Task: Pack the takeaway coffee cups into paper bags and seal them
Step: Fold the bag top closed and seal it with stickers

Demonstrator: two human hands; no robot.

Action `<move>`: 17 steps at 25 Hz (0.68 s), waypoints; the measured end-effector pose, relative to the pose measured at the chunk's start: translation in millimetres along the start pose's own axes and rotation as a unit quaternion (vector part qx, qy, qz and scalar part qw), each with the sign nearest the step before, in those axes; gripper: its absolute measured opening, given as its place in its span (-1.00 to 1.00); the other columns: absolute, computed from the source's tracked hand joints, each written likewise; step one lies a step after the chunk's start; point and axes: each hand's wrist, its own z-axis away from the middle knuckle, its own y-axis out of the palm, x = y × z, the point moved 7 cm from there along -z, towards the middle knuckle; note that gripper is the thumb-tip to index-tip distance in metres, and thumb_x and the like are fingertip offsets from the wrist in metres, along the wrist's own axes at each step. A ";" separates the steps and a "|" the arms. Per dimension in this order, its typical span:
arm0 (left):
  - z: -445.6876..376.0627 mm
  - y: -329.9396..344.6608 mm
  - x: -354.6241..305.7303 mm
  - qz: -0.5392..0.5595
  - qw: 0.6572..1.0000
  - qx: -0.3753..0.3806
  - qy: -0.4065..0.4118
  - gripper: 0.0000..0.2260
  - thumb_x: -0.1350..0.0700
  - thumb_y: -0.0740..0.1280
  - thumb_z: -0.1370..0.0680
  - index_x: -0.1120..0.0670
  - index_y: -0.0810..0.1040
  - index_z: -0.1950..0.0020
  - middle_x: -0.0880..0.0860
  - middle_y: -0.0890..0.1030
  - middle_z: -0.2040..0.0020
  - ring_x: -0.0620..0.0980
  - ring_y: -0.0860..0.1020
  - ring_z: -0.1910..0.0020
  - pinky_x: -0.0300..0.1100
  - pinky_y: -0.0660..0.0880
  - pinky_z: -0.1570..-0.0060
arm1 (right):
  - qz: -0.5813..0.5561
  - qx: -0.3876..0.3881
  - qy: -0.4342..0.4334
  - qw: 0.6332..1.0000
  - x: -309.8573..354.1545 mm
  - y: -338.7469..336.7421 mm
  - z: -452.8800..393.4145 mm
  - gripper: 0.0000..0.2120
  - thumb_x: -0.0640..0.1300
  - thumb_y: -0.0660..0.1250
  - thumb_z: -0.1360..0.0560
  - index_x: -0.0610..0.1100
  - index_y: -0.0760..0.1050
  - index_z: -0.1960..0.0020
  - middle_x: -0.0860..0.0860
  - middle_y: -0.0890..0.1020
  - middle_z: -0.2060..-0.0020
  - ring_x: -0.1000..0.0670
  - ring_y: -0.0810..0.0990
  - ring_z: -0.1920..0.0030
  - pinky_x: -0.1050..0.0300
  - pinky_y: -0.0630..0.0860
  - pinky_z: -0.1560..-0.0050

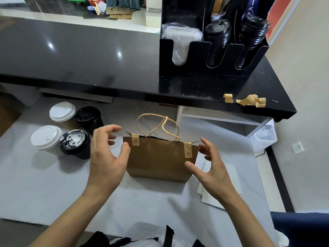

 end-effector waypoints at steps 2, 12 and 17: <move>7.3 6.0 26.3 0.026 0.995 0.033 -0.086 -0.59 0.15 0.38 -0.50 -0.05 0.41 -0.32 -0.08 0.46 -0.24 -0.04 0.51 -0.17 -0.18 0.45 -0.18 | -0.020 0.008 0.015 1.000 -8.4 9.0 7.8 -0.17 0.31 0.48 -0.37 0.30 0.15 -0.53 0.22 0.42 -0.38 0.22 0.42 -0.37 0.20 0.40 -0.34; 58.4 30.9 72.4 0.061 0.934 0.207 -0.286 -0.55 0.01 0.39 -0.42 -0.13 0.48 -0.31 -0.14 0.58 -0.28 -0.09 0.49 -0.35 0.01 0.41 -0.40 | -0.096 0.025 0.082 0.992 -19.3 42.4 40.9 -0.44 0.08 0.48 -0.51 0.27 0.26 -0.37 0.39 0.44 -0.26 0.18 0.49 -0.32 0.11 0.43 -0.41; 67.9 32.0 62.1 0.098 0.939 0.170 -0.281 -0.63 0.12 0.40 -0.44 -0.12 0.54 -0.23 -0.21 0.66 -0.14 -0.20 0.57 -0.22 0.02 0.44 -0.37 | -0.107 0.064 0.065 0.990 -21.0 37.3 43.5 -0.43 0.08 0.45 -0.53 0.34 0.24 -0.42 0.39 0.43 -0.30 0.18 0.47 -0.33 0.24 0.39 -0.35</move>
